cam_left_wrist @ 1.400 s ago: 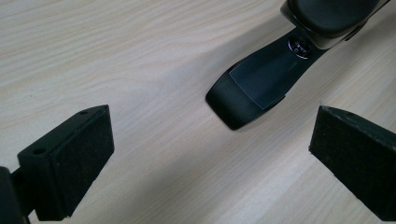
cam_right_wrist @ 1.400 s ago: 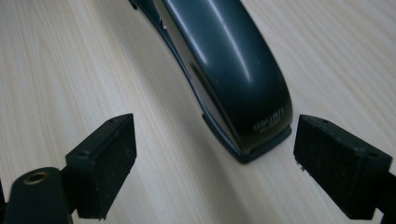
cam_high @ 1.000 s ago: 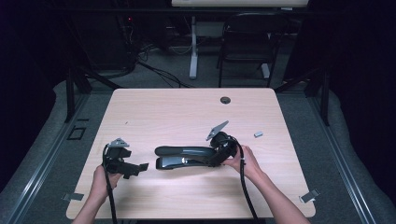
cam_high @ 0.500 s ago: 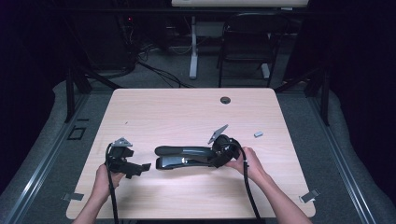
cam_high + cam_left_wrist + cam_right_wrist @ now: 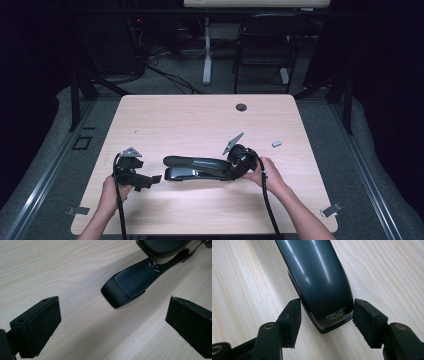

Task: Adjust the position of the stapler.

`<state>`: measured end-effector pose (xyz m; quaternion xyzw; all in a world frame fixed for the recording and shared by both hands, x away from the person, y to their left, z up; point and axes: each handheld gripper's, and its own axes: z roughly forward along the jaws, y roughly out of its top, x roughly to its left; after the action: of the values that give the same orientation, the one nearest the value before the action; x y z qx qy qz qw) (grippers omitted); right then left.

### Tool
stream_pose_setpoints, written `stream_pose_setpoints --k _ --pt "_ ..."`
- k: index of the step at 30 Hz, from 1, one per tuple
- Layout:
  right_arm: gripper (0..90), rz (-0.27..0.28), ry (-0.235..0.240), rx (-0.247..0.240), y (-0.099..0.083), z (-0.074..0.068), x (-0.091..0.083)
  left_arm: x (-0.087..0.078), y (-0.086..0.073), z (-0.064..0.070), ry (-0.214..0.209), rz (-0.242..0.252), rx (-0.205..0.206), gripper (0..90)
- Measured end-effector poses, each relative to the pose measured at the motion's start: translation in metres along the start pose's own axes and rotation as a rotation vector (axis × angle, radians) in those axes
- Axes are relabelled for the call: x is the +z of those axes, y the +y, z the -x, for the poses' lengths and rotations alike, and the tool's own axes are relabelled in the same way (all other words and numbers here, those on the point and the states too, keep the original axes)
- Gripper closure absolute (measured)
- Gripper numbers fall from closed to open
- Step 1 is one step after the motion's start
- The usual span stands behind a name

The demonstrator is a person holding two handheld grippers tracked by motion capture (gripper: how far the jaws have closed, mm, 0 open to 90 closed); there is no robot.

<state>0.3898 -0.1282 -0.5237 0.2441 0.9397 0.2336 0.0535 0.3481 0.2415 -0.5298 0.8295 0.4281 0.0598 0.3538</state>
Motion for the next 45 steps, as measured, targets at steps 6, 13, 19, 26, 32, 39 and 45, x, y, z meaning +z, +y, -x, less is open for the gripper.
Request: stream_pose_setpoints --k 6,13,19,26,32,39,45 --pt "40.6 0.071 0.000 -0.030 0.010 -0.006 -0.007 0.001 -0.001 0.000 -0.002 -0.008 -0.008 0.0" --pt "36.2 0.082 0.027 -0.068 0.029 -0.009 0.003 -0.001 -0.003 0.000 0.005 -0.009 -0.010 0.0" --pt "36.9 0.037 0.001 -0.108 0.036 -0.014 0.012 -0.002 -0.005 -0.002 0.008 -0.014 -0.017 0.0" --pt "43.3 0.026 -0.009 -0.073 0.034 -0.018 0.011 -0.002 -0.003 0.000 0.006 -0.011 -0.016 0.0" --pt "43.7 0.024 -0.020 -0.023 0.033 -0.021 0.010 0.000 -0.002 0.000 0.003 -0.015 -0.005 0.0" --pt "43.8 0.010 -0.045 0.029 0.034 -0.024 0.010 -0.006 -0.004 -0.002 -0.017 0.037 -0.041 0.0" --pt "45.3 -0.017 -0.078 0.069 0.031 -0.031 0.007 -0.007 -0.001 0.000 -0.014 0.006 -0.082 0.0"
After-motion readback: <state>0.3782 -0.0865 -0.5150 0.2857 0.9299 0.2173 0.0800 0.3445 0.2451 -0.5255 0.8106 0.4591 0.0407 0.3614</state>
